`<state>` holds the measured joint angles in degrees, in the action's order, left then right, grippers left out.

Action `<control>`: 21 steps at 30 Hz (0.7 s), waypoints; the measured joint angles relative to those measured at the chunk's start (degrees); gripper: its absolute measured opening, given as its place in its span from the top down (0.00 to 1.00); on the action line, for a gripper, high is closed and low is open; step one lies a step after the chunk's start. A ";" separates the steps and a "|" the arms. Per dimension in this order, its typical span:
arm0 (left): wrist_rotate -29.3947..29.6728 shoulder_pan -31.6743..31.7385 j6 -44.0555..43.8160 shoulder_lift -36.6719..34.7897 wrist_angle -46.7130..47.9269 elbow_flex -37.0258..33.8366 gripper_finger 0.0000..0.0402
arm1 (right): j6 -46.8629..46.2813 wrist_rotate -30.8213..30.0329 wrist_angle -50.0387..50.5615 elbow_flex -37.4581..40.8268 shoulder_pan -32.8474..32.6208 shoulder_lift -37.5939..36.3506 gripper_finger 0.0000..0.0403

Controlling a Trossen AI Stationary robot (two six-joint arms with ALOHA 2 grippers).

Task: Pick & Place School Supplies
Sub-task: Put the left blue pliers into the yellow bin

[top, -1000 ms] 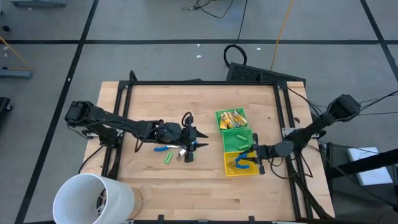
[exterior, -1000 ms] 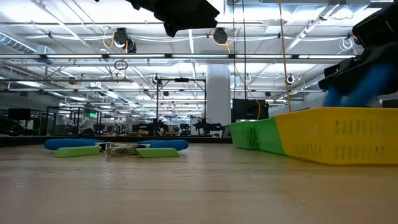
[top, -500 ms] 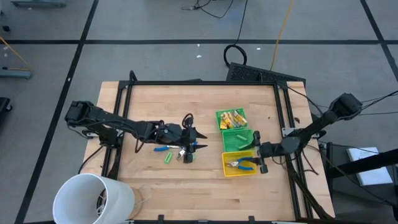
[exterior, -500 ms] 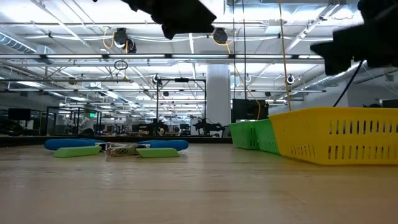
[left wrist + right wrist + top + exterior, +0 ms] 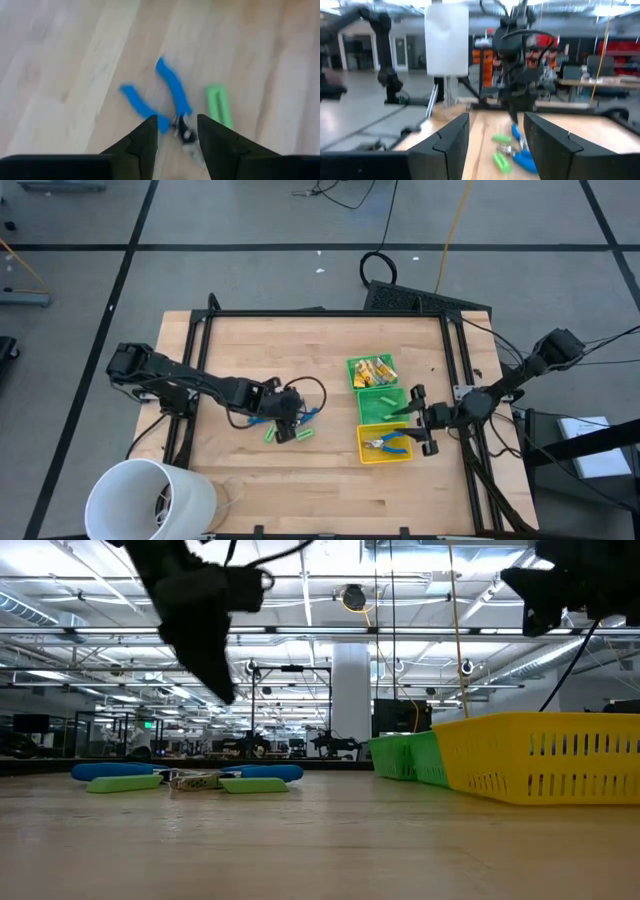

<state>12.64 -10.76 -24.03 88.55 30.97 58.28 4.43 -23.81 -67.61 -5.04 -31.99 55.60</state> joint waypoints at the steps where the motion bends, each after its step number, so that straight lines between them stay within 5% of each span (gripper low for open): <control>1: 0.30 -0.23 -1.85 0.09 2.56 0.02 0.66 | -0.76 0.02 1.30 0.00 0.00 0.03 0.56; 5: 1.37 -1.52 -7.89 0.22 11.33 -0.02 0.70 | -4.02 0.08 3.98 0.00 0.00 0.51 0.57; 11: -0.29 -3.75 -16.97 0.22 12.52 -4.86 0.71 | -5.44 3.06 4.41 0.00 0.02 0.89 0.57; 15: -1.01 -3.67 -26.41 0.22 12.73 -10.29 0.64 | -5.47 3.13 4.47 0.00 0.00 0.89 0.58; 21: -3.00 -3.68 -29.09 -0.04 11.24 -15.96 0.52 | -5.32 3.13 4.50 0.00 0.00 0.89 0.58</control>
<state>9.64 -14.44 -53.12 88.51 42.21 42.32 -0.89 -20.68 -63.10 -5.04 -31.99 56.49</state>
